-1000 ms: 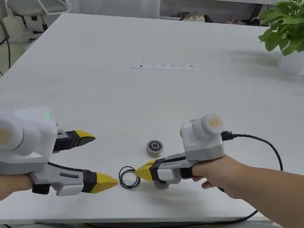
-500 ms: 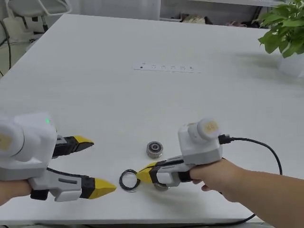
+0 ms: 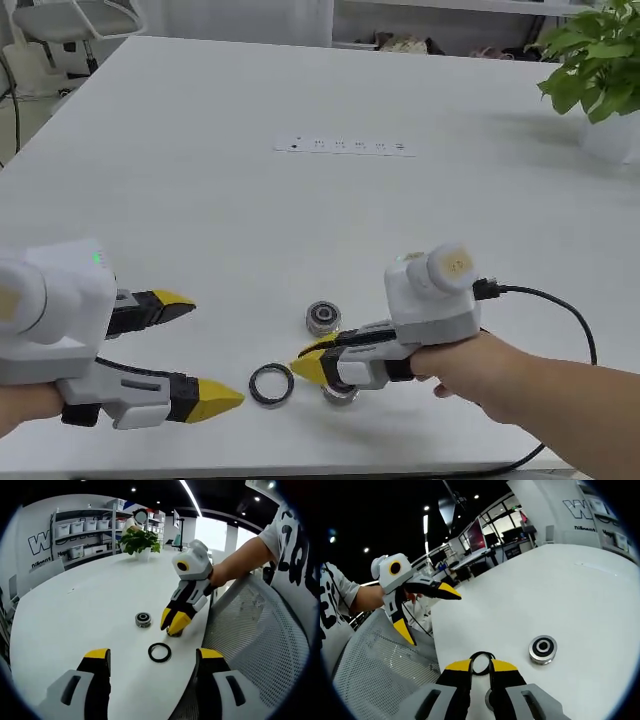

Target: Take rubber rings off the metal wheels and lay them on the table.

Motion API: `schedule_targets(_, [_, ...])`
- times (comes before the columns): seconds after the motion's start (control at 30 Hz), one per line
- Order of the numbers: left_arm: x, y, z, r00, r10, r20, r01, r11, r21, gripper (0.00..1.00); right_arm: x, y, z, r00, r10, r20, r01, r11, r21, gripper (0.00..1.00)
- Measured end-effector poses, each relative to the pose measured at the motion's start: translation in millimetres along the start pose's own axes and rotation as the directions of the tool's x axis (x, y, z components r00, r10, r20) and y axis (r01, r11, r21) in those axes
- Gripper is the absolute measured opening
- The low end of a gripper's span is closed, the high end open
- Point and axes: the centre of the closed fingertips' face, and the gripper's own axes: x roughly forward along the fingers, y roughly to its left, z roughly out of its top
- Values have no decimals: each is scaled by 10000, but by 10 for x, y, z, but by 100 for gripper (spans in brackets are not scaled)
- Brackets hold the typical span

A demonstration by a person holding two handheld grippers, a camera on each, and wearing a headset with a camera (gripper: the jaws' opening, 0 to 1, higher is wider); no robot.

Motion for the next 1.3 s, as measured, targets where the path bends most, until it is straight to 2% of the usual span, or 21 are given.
schedule_targets(0.23, [-29,-19,29,9999,-6,106,7,10000,-87,68,-166,-24,102,9992,-338,235,350,9980,-526,18])
schedule_targets(0.53, [-69,-30,49,9999,44,111,-44,10000,13,69,-421,-17,119,9961,-750,456,795,9909,-1083,33])
schedule_targets(0.93, [-121,-57,134,9994,118,337,-118,9999,-14,69,-758,-62,100,9857,-1528,717,1636,9690,-1851,51])
schedule_targets(1.3, [-202,-81,184,9979,347,540,-344,9994,-76,70,-1017,-70,41,9732,-2036,1066,2213,9553,-1961,62])
